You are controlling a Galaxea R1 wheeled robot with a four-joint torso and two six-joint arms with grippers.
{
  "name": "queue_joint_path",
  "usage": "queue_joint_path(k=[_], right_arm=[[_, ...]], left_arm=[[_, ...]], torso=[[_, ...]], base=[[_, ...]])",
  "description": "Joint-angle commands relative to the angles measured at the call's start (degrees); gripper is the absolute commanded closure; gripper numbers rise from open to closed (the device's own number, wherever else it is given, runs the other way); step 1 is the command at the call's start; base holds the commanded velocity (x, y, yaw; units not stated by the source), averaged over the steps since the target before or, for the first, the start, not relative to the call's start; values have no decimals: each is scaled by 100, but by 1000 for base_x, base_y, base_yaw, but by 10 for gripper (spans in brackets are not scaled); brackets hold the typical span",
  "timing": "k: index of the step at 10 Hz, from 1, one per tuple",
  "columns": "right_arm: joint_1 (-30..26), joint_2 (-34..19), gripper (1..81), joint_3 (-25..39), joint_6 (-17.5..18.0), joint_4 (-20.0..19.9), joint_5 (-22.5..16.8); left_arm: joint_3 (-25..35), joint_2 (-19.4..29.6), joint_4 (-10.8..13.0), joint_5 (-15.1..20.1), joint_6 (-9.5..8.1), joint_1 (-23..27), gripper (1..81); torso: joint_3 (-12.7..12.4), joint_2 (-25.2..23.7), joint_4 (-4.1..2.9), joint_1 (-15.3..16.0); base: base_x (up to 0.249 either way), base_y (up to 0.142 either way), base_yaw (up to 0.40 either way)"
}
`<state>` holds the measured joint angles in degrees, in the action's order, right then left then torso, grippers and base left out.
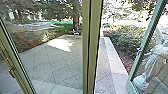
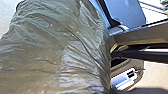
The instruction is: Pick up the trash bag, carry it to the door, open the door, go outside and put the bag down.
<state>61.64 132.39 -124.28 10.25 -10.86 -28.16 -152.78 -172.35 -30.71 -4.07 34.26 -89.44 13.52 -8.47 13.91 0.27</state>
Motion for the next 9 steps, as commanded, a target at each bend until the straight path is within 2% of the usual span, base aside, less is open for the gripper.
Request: queue_joint_path(k=[1,4,7,9], right_arm=[[476,271,10,389,-217,-215,715],[1162,730,10,476,-225,-215,1427],[1461,1126,10,283,-234,-232,1542],[1567,1240,10,283,-217,-276,1761]], left_arm=[[20,51,-14,425,29,159,811],[20,51,12,381,29,168,811],[20,25,30,372,37,212,811],[20,34,56,372,37,229,811]], torso=[[2,0,0,0],[0,-2,0,0],[-5,-4,0,-2],[-7,-4,0,-2]], base=[[0,0,0],[0,0,0],[0,0,0],[0,0,0]])
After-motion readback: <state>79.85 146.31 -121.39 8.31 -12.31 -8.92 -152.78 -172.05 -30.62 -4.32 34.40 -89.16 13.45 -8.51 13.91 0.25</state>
